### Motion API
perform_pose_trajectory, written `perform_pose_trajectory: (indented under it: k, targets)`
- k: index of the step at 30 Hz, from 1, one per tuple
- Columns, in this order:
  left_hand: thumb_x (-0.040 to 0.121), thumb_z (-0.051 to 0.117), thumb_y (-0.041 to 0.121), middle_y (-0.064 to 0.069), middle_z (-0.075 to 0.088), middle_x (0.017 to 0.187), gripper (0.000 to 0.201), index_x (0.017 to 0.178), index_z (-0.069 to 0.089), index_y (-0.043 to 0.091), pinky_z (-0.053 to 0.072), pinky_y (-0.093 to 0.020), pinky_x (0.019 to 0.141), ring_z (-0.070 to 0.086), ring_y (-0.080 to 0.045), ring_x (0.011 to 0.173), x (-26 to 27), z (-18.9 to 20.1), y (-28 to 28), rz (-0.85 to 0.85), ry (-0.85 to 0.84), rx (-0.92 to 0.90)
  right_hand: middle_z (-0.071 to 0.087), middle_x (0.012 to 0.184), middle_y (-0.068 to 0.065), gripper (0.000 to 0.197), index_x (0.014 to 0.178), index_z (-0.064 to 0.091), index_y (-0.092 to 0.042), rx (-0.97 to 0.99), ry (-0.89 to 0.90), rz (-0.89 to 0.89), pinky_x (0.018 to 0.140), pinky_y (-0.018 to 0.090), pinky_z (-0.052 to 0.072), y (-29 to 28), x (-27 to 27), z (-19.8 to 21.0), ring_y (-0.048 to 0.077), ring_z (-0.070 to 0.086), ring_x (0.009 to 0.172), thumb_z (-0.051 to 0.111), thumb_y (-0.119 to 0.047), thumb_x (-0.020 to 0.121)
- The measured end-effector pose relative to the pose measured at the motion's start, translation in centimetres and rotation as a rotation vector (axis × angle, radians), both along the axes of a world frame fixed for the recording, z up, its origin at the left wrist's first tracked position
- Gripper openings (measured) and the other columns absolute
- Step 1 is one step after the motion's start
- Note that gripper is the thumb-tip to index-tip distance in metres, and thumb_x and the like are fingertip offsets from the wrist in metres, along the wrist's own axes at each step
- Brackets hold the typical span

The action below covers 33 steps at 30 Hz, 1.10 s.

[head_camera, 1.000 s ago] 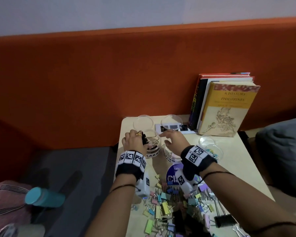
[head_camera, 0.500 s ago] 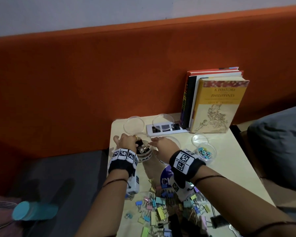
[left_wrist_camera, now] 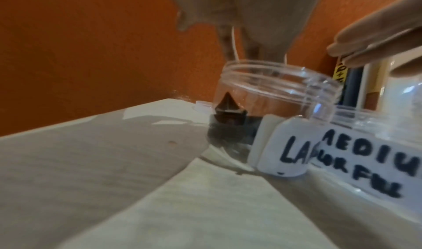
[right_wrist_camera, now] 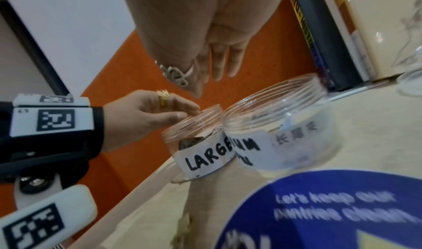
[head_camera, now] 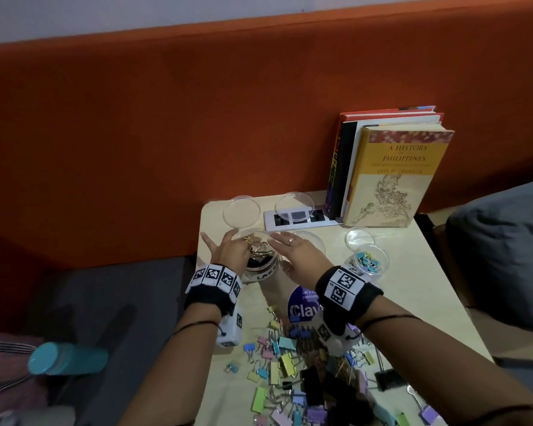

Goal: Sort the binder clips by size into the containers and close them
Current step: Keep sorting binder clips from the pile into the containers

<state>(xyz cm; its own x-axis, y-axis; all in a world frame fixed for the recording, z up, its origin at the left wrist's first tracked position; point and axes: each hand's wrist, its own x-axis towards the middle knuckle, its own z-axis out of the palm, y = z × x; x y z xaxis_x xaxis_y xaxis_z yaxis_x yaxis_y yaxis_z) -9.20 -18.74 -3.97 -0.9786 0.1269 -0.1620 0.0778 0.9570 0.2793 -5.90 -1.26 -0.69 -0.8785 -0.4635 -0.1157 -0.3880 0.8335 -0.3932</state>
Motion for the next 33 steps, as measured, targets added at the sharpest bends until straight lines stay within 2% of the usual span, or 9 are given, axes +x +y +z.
perform_pose_trajectory:
  k: [3, 5, 8, 10, 15, 18, 24, 29, 33]
  targets:
    - [0.093, 0.053, 0.026, 0.015, 0.059, 0.121, 0.023, 0.108, 0.067, 0.035, 0.005, -0.046, 0.115, 0.040, -0.014, 0.126, 2.3, 1.6, -0.2, -0.050, 0.227, 0.154, 0.056, 0.129, 0.010, 0.039, 0.120, 0.058, -0.012, -0.212, 0.066, -0.066, 0.105, 0.039, 0.042, 1.1, 2.0, -0.3, 0.025, 0.050, 0.119, 0.052, 0.003, 0.084]
    - [0.089, 0.059, 0.026, 0.012, 0.057, 0.117, 0.016, 0.102, 0.068, 0.030, 0.027, -0.033, 0.107, 0.044, -0.013, 0.119, 4.6, 2.2, 0.0, -0.088, 0.266, 0.220, 0.065, 0.111, 0.010, 0.029, 0.106, 0.067, -0.009, -0.222, 0.009, -0.062, 0.096, 0.037, 0.049, 1.9, 3.8, -0.9, 0.022, 0.059, 0.103, 0.051, 0.003, 0.085]
    - [0.087, 0.061, 0.020, 0.008, 0.053, 0.119, 0.009, 0.096, 0.065, 0.021, 0.048, -0.028, 0.098, 0.049, -0.009, 0.114, 8.4, 2.2, 1.4, -0.145, 0.014, 0.334, 0.065, 0.112, 0.011, 0.028, 0.108, 0.066, -0.010, -0.076, -0.151, 0.007, 0.094, 0.036, 0.047, 2.1, 6.2, -2.3, 0.024, 0.058, 0.103, 0.052, -0.001, 0.086]
    - [0.083, 0.067, 0.009, 0.000, 0.051, 0.123, 0.024, 0.104, 0.060, 0.018, 0.056, -0.034, 0.088, 0.057, -0.014, 0.108, 9.6, 1.6, 2.2, -0.141, -0.227, 0.389, 0.056, 0.123, 0.011, 0.033, 0.118, 0.060, -0.012, 0.008, -0.247, 0.029, 0.097, 0.033, 0.041, 1.7, 7.0, -3.3, 0.026, 0.050, 0.115, 0.058, -0.010, 0.085]
    - [0.075, 0.077, 0.017, -0.003, 0.039, 0.135, 0.068, 0.134, 0.044, 0.017, 0.040, -0.035, 0.108, 0.041, -0.021, 0.128, 9.8, -0.8, 2.9, -0.208, -0.336, 0.082, 0.042, 0.135, 0.011, 0.054, 0.128, 0.048, -0.015, 0.146, -0.305, 0.068, 0.105, 0.035, 0.031, 1.3, 7.8, -4.1, 0.029, 0.037, 0.125, 0.068, -0.027, 0.079]
    - [0.080, 0.072, 0.022, -0.005, 0.037, 0.134, 0.054, 0.130, 0.049, 0.017, 0.038, -0.036, 0.107, 0.039, -0.026, 0.124, 9.8, -1.9, 3.4, -0.266, -0.317, -0.048, 0.040, 0.134, 0.013, 0.053, 0.128, 0.049, -0.017, 0.130, -0.295, 0.050, 0.106, 0.035, 0.032, 1.3, 7.9, -4.7, 0.031, 0.037, 0.124, 0.067, -0.027, 0.080]
    - [0.088, 0.063, 0.016, -0.010, 0.043, 0.126, 0.024, 0.111, 0.060, 0.009, 0.041, -0.032, 0.098, 0.049, -0.028, 0.115, 10.2, -3.0, 4.0, -0.224, -0.267, -0.026, 0.038, 0.129, 0.014, 0.038, 0.116, 0.055, -0.014, 0.104, -0.268, 0.004, 0.102, 0.039, 0.039, 1.8, 8.1, -5.4, 0.034, 0.042, 0.118, 0.065, -0.016, 0.080]
    - [0.088, 0.063, 0.012, -0.012, 0.048, 0.123, 0.021, 0.107, 0.062, 0.004, 0.044, -0.029, 0.095, 0.054, -0.027, 0.112, 10.3, -3.2, 4.3, -0.130, -0.279, 0.066, 0.043, 0.124, 0.014, 0.022, 0.105, 0.062, -0.007, 0.080, -0.269, -0.031, 0.098, 0.031, 0.037, 1.9, 7.9, -5.3, 0.032, 0.047, 0.115, 0.058, -0.010, 0.084]
    - [0.087, 0.062, 0.008, -0.013, 0.052, 0.122, 0.021, 0.107, 0.061, 0.004, 0.044, -0.030, 0.096, 0.055, -0.026, 0.112, 10.3, -2.8, 4.3, -0.051, -0.298, 0.148, 0.040, 0.130, 0.019, 0.025, 0.110, 0.057, -0.001, 0.165, -0.306, -0.073, 0.099, 0.037, 0.041, 1.7, 7.5, -5.0, 0.035, 0.048, 0.117, 0.056, -0.005, 0.086]
